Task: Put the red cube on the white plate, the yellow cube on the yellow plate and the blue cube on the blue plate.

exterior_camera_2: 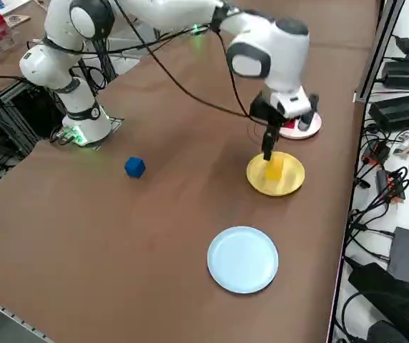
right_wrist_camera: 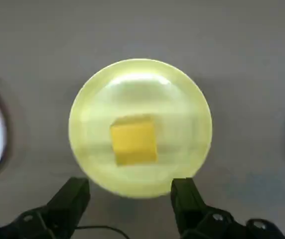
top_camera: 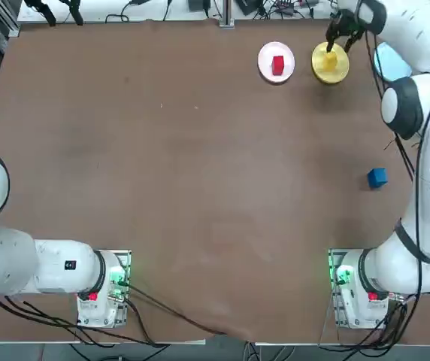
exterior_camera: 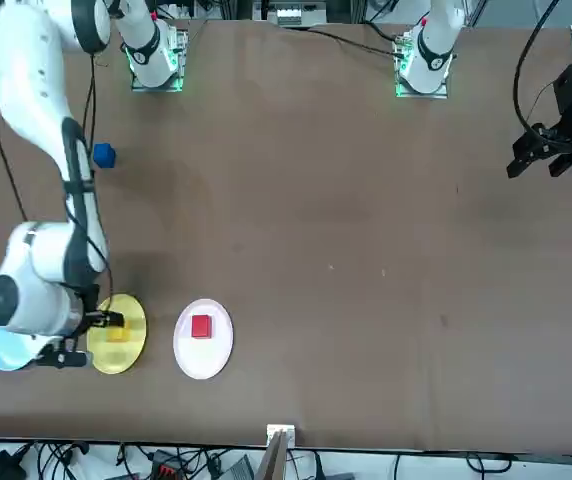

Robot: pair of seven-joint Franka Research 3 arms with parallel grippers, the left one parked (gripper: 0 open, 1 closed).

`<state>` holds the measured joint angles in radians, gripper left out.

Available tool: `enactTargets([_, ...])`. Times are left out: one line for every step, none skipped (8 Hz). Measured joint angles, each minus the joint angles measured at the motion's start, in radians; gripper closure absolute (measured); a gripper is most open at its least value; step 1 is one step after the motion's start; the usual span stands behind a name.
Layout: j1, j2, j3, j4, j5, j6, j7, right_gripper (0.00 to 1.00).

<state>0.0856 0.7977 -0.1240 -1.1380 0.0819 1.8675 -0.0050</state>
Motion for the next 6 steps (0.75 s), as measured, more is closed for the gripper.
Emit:
enactTargets([-0.005, -0.067, -0.002, 0.001, 0.001, -0.105, 0.0, 0.0])
enactTargets([-0.018, -0.137, -0.005, -0.008, 0.001, -0.203, 0.0, 0.0])
enactTargets([-0.039, -0.215, -0.006, -0.057, 0.002, -0.258, -0.001, 0.0])
enactTargets([-0.058, -0.3, -0.007, -0.157, 0.002, -0.27, -0.006, 0.0])
enactTargets([-0.071, -0.382, -0.007, -0.28, 0.002, -0.267, -0.013, 0.0])
enactTargets([-0.079, -0.461, -0.008, -0.416, -0.002, -0.24, -0.016, 0.01])
